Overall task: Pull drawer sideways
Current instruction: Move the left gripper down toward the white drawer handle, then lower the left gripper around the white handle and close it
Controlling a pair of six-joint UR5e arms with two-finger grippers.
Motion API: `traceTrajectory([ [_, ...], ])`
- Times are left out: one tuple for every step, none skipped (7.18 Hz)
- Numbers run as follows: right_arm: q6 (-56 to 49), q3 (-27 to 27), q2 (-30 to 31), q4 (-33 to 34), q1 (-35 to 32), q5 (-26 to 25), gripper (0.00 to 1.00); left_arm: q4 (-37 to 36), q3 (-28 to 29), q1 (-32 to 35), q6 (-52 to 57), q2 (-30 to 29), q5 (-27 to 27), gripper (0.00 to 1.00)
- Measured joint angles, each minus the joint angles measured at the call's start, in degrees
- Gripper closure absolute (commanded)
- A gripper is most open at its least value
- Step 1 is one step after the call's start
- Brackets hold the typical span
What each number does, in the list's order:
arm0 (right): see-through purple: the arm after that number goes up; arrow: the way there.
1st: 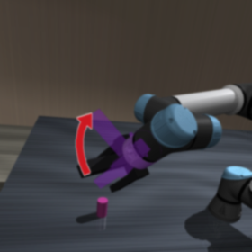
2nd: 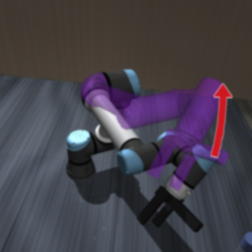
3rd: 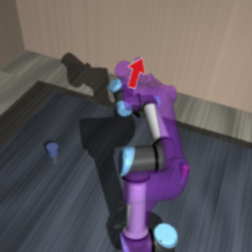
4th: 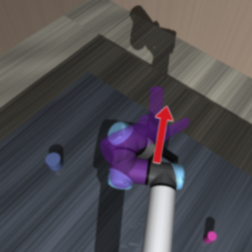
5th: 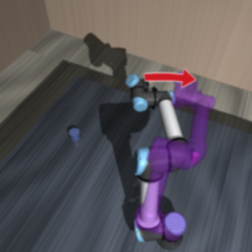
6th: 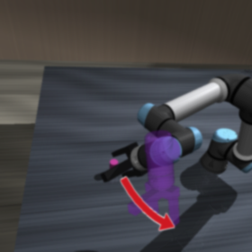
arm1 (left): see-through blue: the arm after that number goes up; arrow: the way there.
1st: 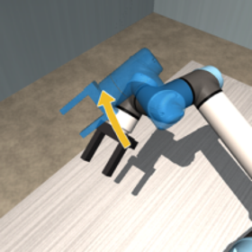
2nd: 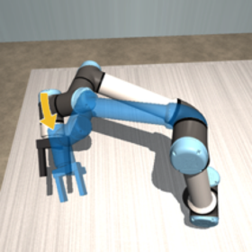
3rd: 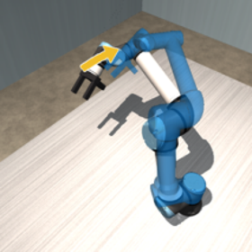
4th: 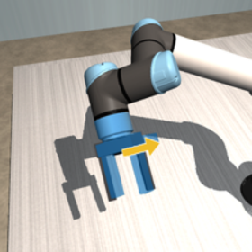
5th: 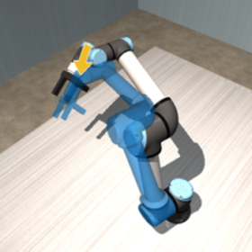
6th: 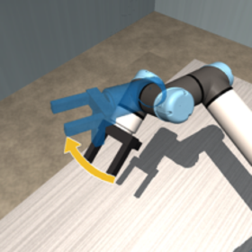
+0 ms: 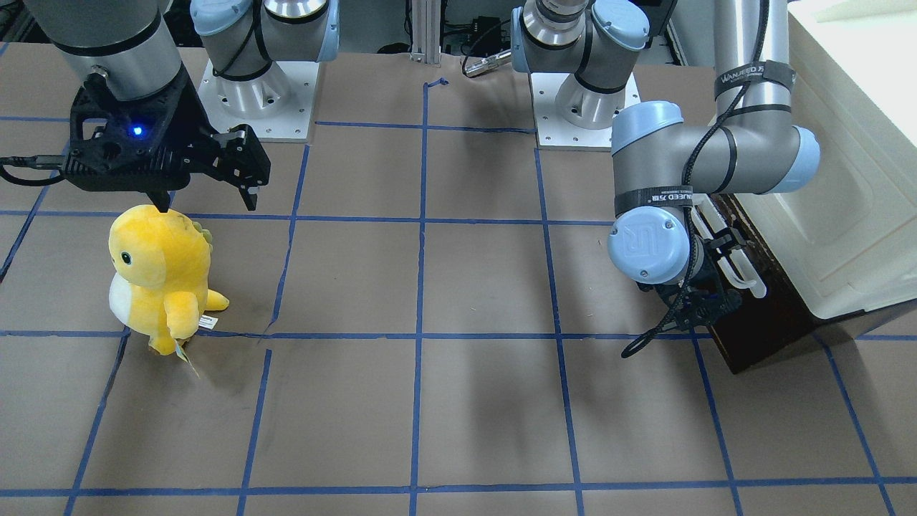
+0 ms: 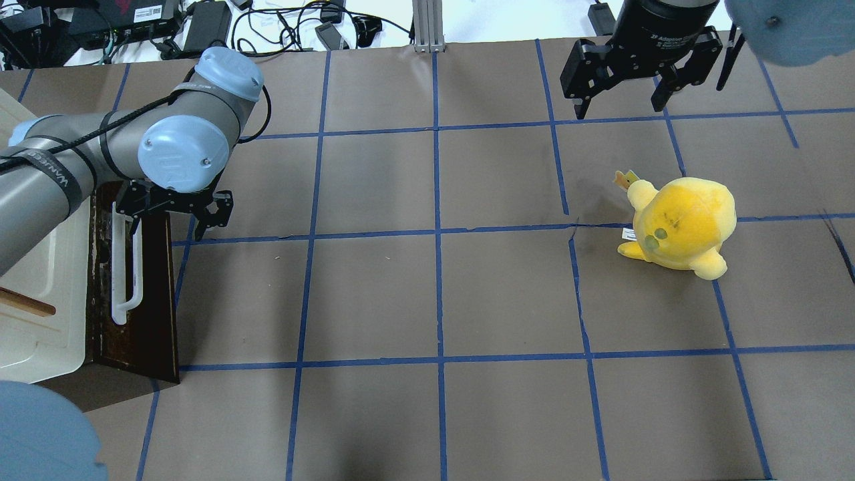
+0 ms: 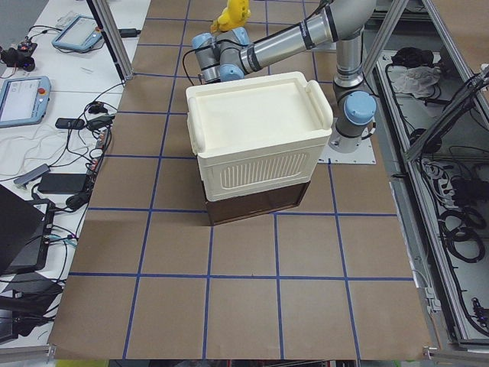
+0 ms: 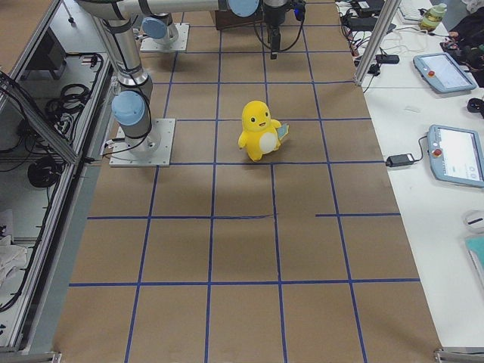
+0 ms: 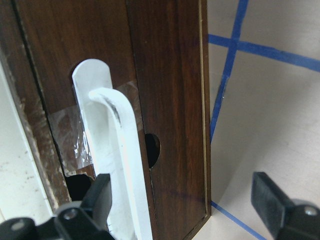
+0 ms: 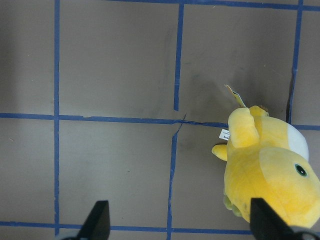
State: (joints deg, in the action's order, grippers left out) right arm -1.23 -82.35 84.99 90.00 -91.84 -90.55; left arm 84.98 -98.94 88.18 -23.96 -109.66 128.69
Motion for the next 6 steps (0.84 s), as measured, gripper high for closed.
traceTrajectory([
  [0.0,0.0,0.0,0.0,0.0,0.0,0.0,0.1,-0.1,-0.1,-1.1,-0.1,0.0,0.12],
  [0.0,0.0,0.0,0.0,0.0,0.0,0.0,0.1,-0.5,-0.1,-1.6,0.0,0.1,0.12],
  [0.0,0.0,0.0,0.0,0.0,0.0,0.0,0.1,-1.0,-0.1,-1.9,0.1,0.1,0.12],
  [0.0,0.0,0.0,0.0,0.0,0.0,0.0,0.1,-1.4,-0.2,-2.2,0.1,0.2,0.12],
  [0.0,0.0,0.0,0.0,0.0,0.0,0.0,0.1,-1.6,-0.2,-2.4,0.1,0.2,0.12],
  [0.0,0.0,0.0,0.0,0.0,0.0,0.0,0.2,-1.6,-0.2,-2.5,0.1,0.3,0.12],
])
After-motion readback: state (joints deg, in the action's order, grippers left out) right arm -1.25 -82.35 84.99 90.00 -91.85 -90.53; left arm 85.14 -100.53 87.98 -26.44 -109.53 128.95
